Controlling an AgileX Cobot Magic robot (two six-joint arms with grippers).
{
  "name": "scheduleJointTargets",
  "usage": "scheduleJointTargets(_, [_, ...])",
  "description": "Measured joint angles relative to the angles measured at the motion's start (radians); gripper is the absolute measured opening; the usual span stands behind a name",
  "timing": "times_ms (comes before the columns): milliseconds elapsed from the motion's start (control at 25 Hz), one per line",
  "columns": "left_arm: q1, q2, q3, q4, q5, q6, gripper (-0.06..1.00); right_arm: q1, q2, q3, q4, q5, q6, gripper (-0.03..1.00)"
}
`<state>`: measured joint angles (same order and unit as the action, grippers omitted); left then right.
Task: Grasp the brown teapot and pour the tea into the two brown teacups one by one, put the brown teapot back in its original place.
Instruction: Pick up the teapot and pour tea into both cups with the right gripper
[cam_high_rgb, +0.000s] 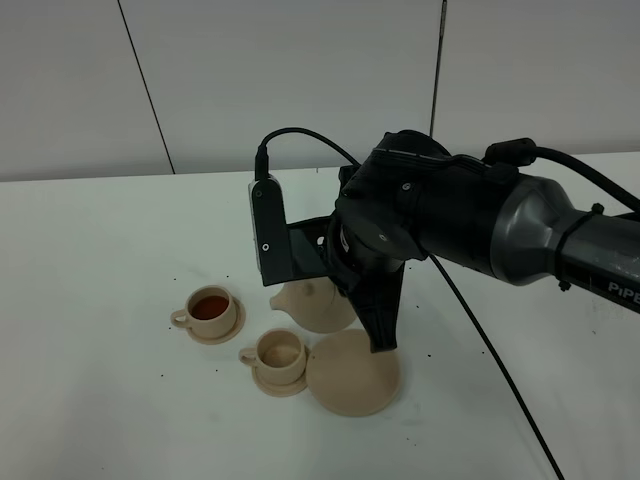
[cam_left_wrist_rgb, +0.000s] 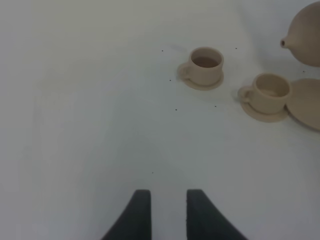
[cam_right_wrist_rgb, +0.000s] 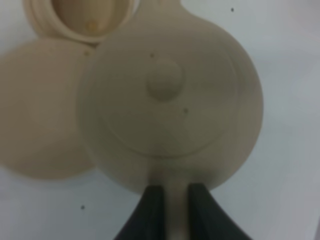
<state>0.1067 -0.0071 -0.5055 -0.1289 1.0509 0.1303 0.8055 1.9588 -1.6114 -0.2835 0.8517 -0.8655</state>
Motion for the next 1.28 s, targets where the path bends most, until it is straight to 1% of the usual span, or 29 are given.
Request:
scheduleJointTargets(160, [0.000,0.000,0.000,0.000,0.000,0.000,0.24,0.013,0.000,0.000,-0.037,-0.001,0.001,0.10])
scheduleJointTargets(960, [0.000,0.000,0.000,0.000,0.000,0.000,0.24,0.018,0.010,0.000,-0.043,-0.002,0.001,0.10])
scheduleJointTargets(1280, [0.000,0.000,0.000,0.000,0.000,0.000,0.24,0.018,0.010,0.000,-0.071,-0.003,0.001,0.10])
